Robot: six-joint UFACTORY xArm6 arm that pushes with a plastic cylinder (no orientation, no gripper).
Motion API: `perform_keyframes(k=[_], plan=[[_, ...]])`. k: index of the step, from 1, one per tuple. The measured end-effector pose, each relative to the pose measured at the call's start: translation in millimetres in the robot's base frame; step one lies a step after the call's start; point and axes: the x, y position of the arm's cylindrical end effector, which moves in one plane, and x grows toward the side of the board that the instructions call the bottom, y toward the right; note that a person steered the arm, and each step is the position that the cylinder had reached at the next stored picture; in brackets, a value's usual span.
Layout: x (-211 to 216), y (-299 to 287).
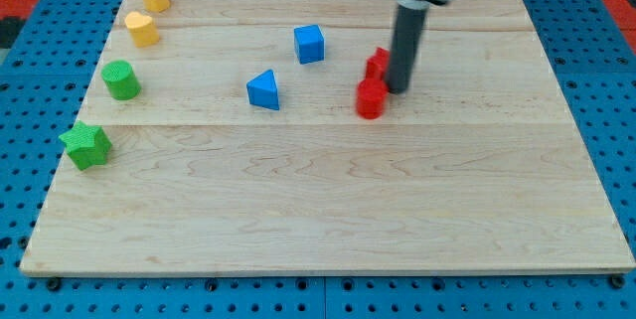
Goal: Point your arm at the red circle
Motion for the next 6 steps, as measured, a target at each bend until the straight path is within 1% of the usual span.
perform_keyframes(k=[1,2,3,4,5,6], plan=[[-24,-1],[19,69],[52,52],[53,20],[85,12],[60,-44]])
